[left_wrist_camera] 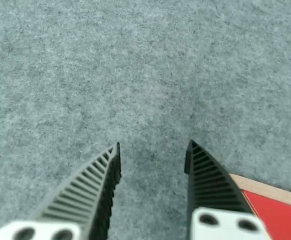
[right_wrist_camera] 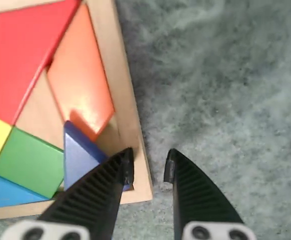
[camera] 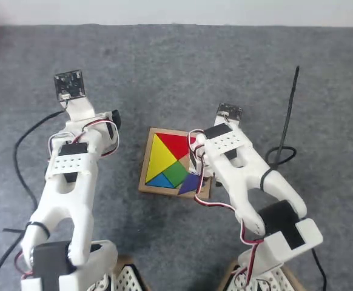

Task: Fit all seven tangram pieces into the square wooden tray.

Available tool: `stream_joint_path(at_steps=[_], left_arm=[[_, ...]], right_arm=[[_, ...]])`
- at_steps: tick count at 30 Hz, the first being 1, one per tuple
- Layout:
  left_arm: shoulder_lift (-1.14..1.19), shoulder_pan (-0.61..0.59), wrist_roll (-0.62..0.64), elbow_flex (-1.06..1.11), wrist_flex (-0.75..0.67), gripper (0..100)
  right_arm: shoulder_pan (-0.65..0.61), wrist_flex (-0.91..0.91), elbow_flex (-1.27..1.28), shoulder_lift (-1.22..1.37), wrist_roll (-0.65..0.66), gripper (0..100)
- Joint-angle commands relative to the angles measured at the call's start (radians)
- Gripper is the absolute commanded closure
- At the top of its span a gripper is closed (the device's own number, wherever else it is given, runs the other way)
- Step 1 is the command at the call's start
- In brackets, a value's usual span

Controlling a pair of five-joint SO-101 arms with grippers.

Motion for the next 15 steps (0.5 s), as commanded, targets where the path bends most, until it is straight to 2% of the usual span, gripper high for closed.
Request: stream_joint_path(at_steps=[1, 7, 15], left_arm=[[-0.041, -0.002, 0.014, -0.005, -0.025, 79], [-0.041, -0.003, 0.014, -0.005, -0.025, 79], [-0.041, -0.003, 0.014, -0.005, -0.025, 79]], right_arm=[[-0.079, 0.044, -0.011, -0.053, 0.018, 89.0], [-0.107, 0.041, -0.023, -0.053, 0.018, 89.0], [-0.053, 0.048, -0.044, -0.148, 0.018, 89.1]])
